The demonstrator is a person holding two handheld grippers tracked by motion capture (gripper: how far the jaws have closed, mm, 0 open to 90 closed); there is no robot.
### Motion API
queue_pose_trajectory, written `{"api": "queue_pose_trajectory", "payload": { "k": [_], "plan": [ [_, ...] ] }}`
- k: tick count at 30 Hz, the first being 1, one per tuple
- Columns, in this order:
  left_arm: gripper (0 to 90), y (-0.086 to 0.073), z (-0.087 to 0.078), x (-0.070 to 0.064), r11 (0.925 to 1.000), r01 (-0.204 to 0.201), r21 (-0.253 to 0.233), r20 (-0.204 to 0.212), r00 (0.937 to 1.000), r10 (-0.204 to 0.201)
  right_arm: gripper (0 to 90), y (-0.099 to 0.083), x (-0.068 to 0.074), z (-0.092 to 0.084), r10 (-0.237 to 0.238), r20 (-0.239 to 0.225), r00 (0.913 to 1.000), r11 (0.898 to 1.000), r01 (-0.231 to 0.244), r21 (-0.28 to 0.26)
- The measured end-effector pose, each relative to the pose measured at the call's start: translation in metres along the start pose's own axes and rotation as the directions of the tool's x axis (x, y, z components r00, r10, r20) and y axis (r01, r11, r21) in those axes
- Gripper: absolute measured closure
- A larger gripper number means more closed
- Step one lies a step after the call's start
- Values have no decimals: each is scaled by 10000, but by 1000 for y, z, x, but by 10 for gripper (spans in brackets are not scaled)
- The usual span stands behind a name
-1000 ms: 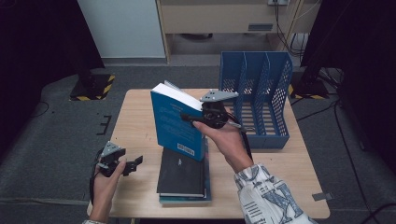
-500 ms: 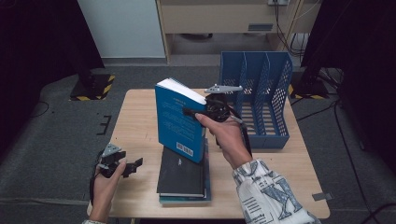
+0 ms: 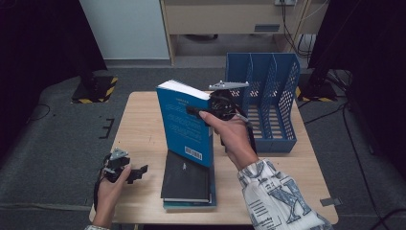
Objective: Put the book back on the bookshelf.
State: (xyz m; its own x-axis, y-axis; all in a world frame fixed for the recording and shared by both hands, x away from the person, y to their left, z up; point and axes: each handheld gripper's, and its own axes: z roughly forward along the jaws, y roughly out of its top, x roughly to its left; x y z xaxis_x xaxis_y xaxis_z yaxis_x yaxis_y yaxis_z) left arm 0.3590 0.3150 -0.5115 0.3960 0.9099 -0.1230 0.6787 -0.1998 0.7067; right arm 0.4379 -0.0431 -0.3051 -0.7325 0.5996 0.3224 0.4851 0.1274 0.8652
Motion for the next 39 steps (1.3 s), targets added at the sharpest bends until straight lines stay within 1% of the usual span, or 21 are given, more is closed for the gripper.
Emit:
{"api": "queue_pose_trajectory", "payload": {
  "k": [1,4,6,11,13,16,20,22,26,28,32,34,35,38,39],
  "plan": [
    [106,0,0,0,10000,0,0,0,10000,0,604,0,0,0,0,0,10000,10000,0,0],
    [106,-1,3,0,9996,-82,271,-55,10000,84,604,2,-1,-1,79,64,9999,10000,-79,33],
    [106,-1,5,0,9992,-92,380,-17,10000,93,604,4,-2,-2,90,121,9999,10000,-90,21],
    [106,-1,8,-1,9985,-124,527,-68,9999,128,604,9,-5,-5,228,231,9995,9997,-228,10],
    [106,0,9,-2,9983,-192,553,-55,9998,195,603,10,-5,-5,231,295,9993,9997,-230,-37],
    [87,1,12,-3,9984,-176,531,12,9998,176,603,11,-7,-7,273,363,9990,9996,-270,-89],
    [76,2,18,-3,9975,-262,658,13,9997,261,604,14,-9,-10,334,463,9984,9993,-326,-179],
    [70,3,21,-3,9976,-187,672,0,9998,188,604,16,-9,-11,349,490,9982,9992,-339,-202],
    [67,2,23,-3,9970,-166,750,22,9999,165,603,21,-9,-14,208,654,9976,9996,-196,-180],
    [62,2,23,-3,9973,-177,708,-31,9998,179,603,24,-8,-20,151,753,9970,9996,-134,-241],
    [58,1,24,-3,9979,-197,618,-79,9998,202,603,27,-8,-25,200,829,9964,9996,-181,-229],
    [44,-2,25,-5,9988,-265,407,-163,9995,272,603,29,-9,-31,199,942,9954,9995,-175,-270],
    [44,-3,25,-5,9989,-298,355,-219,9993,306,603,29,-9,-31,199,942,9954,9995,-175,-270],
    [18,-6,27,-9,9976,-641,257,-388,9971,651,602,29,-10,-36,182,1024,9946,9993,-147,-347],
    [7,-7,28,-11,9959,-874,248,-476,9949,885,603,29,-11,-38,214,1059,9941,9992,-177,-361]
  ]
}}
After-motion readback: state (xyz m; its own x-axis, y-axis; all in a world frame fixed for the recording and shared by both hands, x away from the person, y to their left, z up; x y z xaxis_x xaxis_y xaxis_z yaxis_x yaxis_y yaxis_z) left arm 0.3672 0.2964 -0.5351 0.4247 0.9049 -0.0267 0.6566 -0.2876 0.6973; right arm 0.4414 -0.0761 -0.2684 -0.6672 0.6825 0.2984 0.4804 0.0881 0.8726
